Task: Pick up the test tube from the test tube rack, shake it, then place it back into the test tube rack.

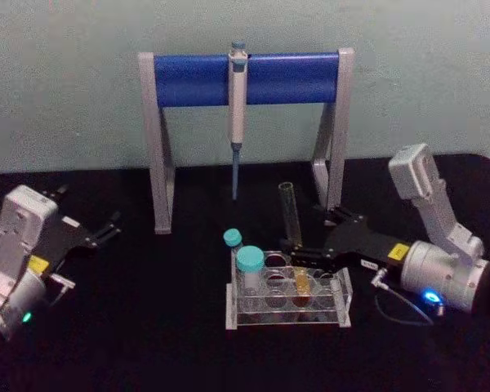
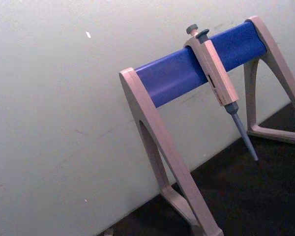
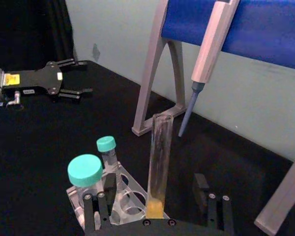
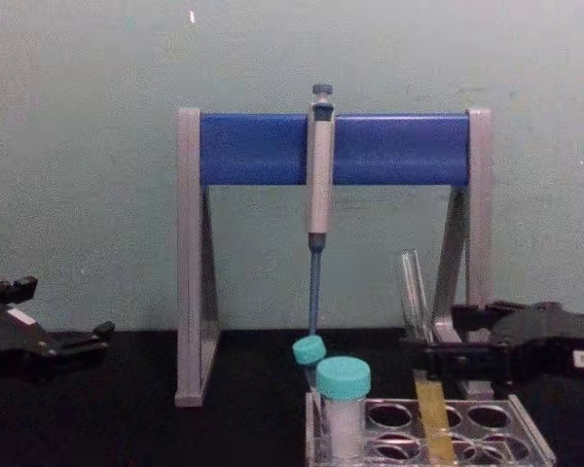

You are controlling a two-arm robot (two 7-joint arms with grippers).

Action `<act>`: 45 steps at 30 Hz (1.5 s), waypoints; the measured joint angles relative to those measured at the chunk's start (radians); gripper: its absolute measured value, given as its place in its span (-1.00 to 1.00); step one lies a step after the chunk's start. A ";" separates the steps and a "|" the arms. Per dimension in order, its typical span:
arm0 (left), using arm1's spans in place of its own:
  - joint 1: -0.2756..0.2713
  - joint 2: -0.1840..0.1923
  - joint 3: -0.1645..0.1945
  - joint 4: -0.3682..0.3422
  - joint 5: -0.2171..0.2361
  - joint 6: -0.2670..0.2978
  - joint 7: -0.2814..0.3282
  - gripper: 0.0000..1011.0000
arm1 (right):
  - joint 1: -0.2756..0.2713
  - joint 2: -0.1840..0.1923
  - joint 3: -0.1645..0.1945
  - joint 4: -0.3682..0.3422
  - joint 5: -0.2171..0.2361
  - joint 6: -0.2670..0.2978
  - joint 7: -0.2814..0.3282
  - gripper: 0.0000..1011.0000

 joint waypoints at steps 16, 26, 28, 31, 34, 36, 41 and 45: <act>0.000 0.000 0.000 0.000 0.000 0.000 0.000 1.00 | 0.085 -0.038 -0.051 0.086 -0.007 0.020 0.023 0.98; 0.000 0.000 0.000 0.000 0.000 0.000 0.000 1.00 | 0.101 -0.047 -0.058 0.108 -0.008 0.022 0.025 0.98; 0.000 0.000 0.000 0.000 0.000 0.000 0.000 1.00 | 0.101 -0.047 -0.058 0.108 -0.008 0.022 0.025 0.98; 0.000 0.000 0.000 0.000 0.000 0.000 0.000 1.00 | 0.100 -0.047 -0.058 0.107 -0.008 0.022 0.025 0.98; 0.000 0.000 0.000 0.000 0.000 0.000 0.000 1.00 | 0.100 -0.047 -0.058 0.106 -0.008 0.022 0.025 0.98; 0.000 0.000 0.000 0.000 0.000 0.000 0.000 1.00 | 0.100 -0.047 -0.058 0.106 -0.008 0.022 0.025 0.98; 0.000 0.000 0.000 0.000 0.000 0.000 0.000 1.00 | 0.099 -0.046 -0.057 0.106 -0.007 0.022 0.025 0.90; 0.000 0.000 0.000 0.000 0.000 0.000 0.000 1.00 | 0.099 -0.046 -0.057 0.105 -0.007 0.022 0.025 0.70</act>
